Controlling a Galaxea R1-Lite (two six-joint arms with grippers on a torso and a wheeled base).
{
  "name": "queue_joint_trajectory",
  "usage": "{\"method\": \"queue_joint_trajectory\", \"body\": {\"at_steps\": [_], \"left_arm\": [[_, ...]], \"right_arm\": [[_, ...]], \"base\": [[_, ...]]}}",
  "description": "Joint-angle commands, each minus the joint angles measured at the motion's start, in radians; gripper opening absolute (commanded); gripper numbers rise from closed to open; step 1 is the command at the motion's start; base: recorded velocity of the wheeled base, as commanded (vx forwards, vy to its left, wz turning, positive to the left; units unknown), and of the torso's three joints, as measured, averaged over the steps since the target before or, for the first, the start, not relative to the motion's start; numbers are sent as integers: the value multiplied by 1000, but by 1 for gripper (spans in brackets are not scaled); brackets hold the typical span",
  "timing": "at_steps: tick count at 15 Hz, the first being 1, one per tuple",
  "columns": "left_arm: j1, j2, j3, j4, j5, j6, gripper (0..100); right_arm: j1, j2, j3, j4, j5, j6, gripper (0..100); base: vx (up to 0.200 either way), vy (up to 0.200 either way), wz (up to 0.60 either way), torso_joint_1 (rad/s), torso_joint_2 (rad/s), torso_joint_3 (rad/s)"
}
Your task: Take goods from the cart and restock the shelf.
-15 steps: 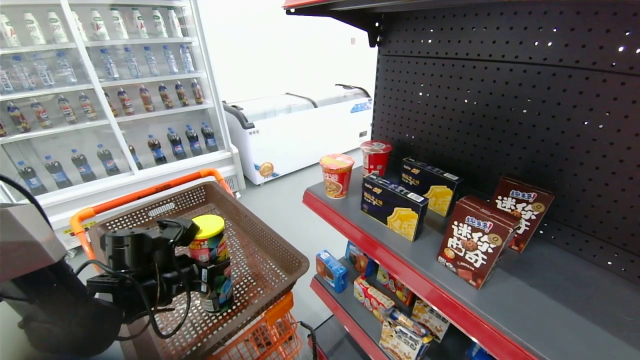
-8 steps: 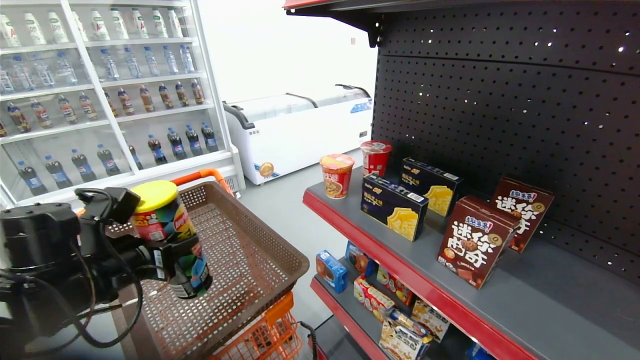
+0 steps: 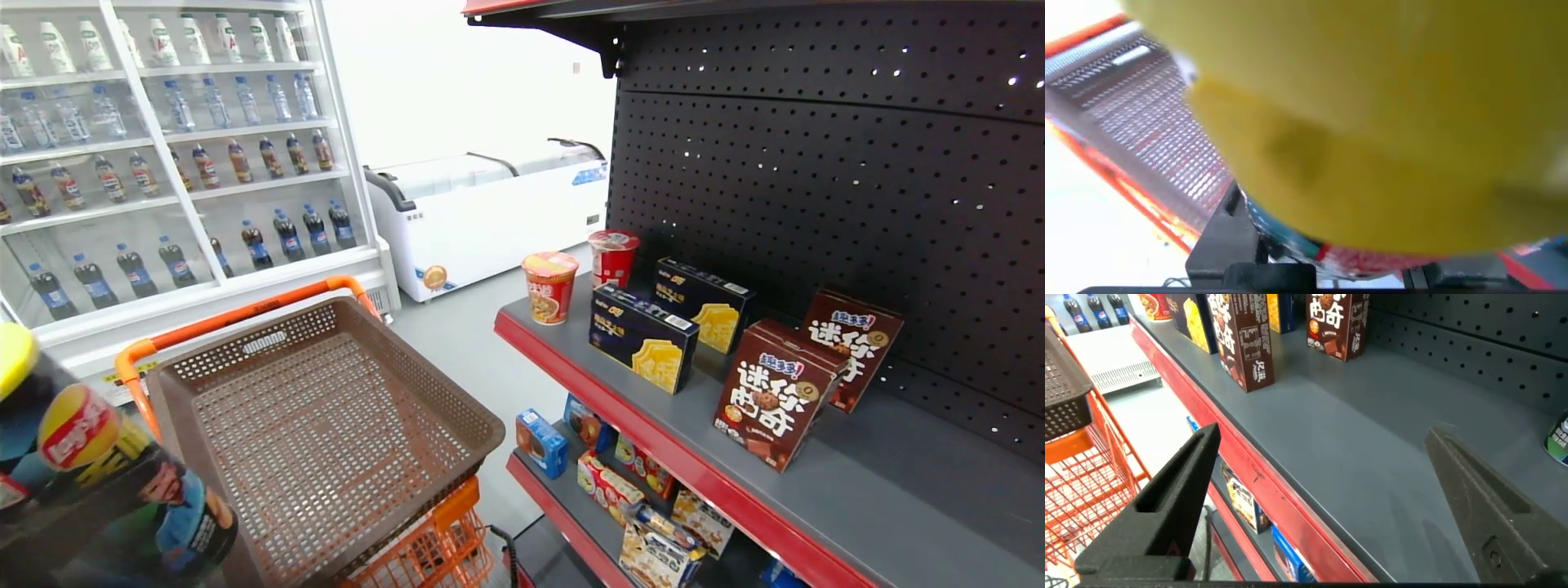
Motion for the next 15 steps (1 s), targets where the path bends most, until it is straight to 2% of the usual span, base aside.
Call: {"method": "queue_joint_trajectory", "body": {"at_steps": [1, 3, 5, 10, 11, 15], "left_arm": [[45, -353, 63, 108, 10, -25, 0], [55, -442, 57, 133, 9, -25, 0], [55, -500, 34, 203, 9, -25, 0], [58, -644, -31, 456, 9, 21, 0], [58, -658, -35, 479, 9, 33, 0], [55, -661, -40, 481, 40, 36, 0]], "right_arm": [[-1, 0, 0, 0, 1, 0, 100], [1, 0, 0, 0, 1, 0, 100], [1, 0, 0, 0, -1, 0, 100], [1, 0, 0, 1, 7, 1, 100], [1, 0, 0, 0, 8, -2, 100], [1, 0, 0, 0, 8, 1, 100]], "base": [[0, 0, 0, 0, 0, 0], [0, 0, 0, 0, 0, 0], [0, 0, 0, 0, 0, 0], [0, 0, 0, 0, 0, 0], [0, 0, 0, 0, 0, 0], [0, 0, -600, 0, 4, 0]]}}
